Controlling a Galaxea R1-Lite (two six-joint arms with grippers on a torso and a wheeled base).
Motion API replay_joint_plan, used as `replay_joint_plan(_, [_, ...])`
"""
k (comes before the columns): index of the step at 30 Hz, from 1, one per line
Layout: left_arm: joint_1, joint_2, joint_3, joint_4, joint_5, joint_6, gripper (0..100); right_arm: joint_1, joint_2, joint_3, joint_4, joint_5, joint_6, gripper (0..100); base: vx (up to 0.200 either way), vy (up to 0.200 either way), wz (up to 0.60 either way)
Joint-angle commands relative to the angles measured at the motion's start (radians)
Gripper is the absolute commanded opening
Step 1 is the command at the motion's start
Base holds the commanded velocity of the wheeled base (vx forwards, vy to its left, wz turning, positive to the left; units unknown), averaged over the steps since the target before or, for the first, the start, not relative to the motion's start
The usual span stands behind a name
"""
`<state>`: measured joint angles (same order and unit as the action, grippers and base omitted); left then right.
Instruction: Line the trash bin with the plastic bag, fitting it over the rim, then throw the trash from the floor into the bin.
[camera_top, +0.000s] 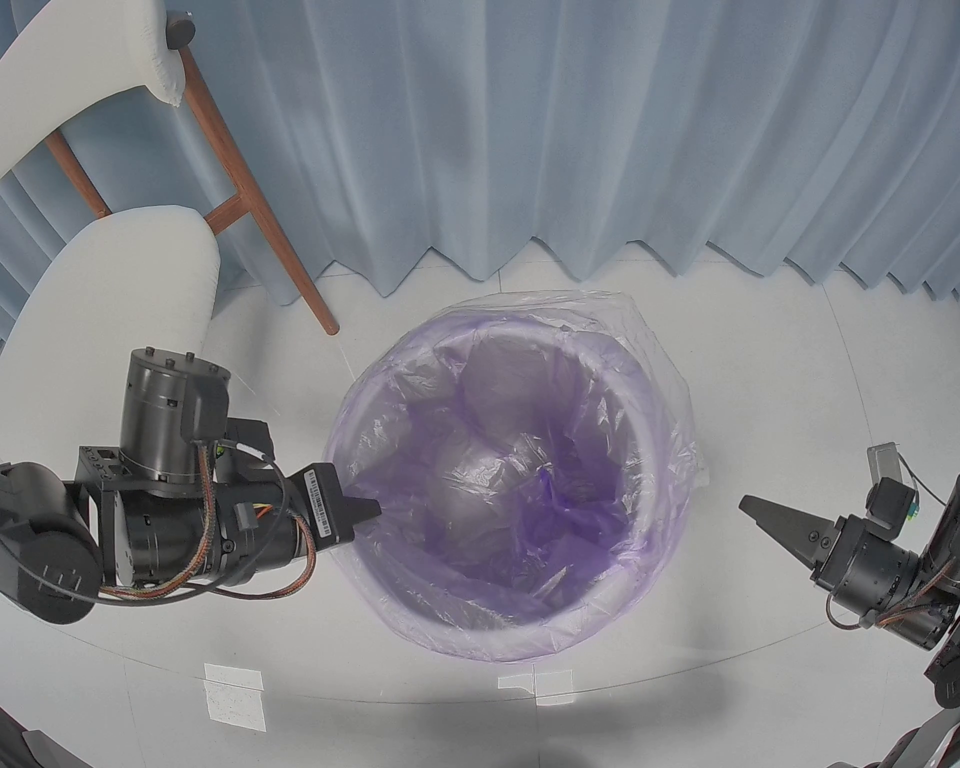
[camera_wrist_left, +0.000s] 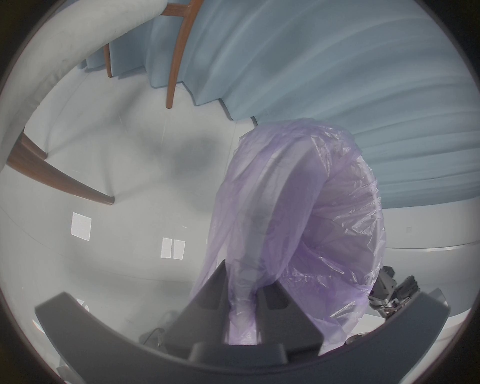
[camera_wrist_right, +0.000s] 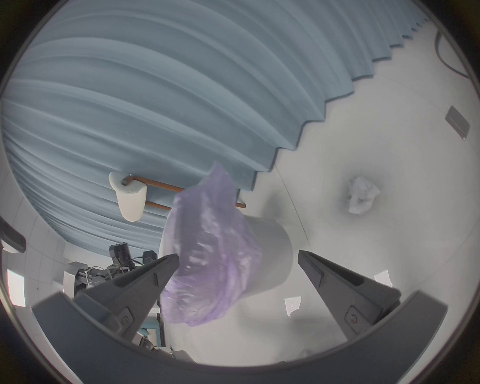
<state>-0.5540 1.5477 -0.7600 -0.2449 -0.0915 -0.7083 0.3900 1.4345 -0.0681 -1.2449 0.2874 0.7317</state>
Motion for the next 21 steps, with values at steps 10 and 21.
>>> replay_joint_plan(10, [-0.032,0.052,-0.099,-0.059,0.176,0.061,0,0.044,0.015,-0.392,0.429,-0.11,-0.403,100,0.0,0.0,0.0])
replay_joint_plan(21, [-0.076,0.108,-0.111,-0.143,0.234,0.4,0,0.15,0.115,-0.619,0.621,-0.192,-0.722,100,0.0,0.0,0.0])
